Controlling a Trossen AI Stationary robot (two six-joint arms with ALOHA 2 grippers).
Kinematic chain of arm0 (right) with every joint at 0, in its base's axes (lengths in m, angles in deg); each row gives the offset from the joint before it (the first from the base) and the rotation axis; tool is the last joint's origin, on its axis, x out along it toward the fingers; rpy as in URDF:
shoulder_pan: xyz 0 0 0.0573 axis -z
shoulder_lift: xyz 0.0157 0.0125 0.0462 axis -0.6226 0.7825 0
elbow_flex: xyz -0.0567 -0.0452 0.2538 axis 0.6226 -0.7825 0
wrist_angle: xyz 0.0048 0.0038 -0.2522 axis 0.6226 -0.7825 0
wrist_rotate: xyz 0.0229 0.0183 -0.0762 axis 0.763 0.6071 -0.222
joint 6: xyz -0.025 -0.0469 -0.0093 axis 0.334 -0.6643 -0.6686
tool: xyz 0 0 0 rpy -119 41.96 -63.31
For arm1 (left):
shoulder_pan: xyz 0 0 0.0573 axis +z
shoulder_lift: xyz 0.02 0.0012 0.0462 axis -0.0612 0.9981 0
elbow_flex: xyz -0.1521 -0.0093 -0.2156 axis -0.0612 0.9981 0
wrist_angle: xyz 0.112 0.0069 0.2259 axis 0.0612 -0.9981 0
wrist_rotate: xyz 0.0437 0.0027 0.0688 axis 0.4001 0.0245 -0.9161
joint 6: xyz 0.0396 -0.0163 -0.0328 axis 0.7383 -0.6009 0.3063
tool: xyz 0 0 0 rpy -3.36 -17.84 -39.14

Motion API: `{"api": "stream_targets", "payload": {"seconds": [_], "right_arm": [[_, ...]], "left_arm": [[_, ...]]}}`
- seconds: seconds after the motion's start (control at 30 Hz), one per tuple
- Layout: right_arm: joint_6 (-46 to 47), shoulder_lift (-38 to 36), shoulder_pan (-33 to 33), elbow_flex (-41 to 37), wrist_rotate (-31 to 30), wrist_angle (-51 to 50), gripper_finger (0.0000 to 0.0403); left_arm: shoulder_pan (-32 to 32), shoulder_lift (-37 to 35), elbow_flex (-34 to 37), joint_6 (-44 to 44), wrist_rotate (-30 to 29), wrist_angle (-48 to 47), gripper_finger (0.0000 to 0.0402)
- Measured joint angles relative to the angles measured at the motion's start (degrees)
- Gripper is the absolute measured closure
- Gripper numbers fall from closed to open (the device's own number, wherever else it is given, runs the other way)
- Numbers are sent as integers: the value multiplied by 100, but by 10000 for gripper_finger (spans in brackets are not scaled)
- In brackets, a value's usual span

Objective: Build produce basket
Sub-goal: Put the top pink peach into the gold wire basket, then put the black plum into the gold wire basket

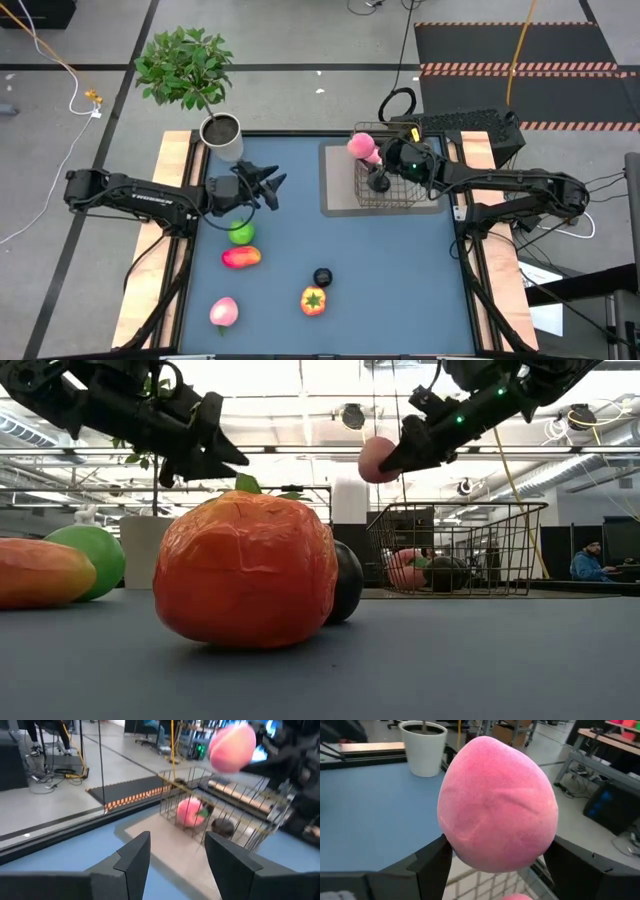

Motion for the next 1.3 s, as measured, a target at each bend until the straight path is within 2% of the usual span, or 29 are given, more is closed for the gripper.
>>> {"api": "stream_targets", "payload": {"seconds": [0.13,0.27,0.4,0.47,0.53,0.6,0.7,0.87,1.1,1.3], "right_arm": [[229,0,111,2,9,-435,124],[607,1,135,4,-91,-1399,124],[640,-4,199,8,-1198,-2052,124],[729,-33,275,9,-1337,-2556,124],[867,-42,367,9,-986,-3069,124],[940,-39,480,9,-357,-3434,124],[942,-42,607,9,135,-3543,123],[837,-57,712,9,160,-3621,102],[860,-84,817,9,143,-3842,43],[1005,-465,806,65,152,-3729,25]], "left_arm": [[0,0,0,81,0,-584,211],[2,0,0,94,0,-1213,211],[4,0,0,142,0,-1596,211],[4,0,0,191,2,-1607,211],[-25,0,0,182,55,-1603,211],[-60,0,0,171,137,-1602,211],[-105,0,0,166,153,-1587,211],[-181,0,0,16,151,-1522,211],[-180,0,0,314,142,-1471,211],[-31,0,0,475,137,-1450,211]]}}
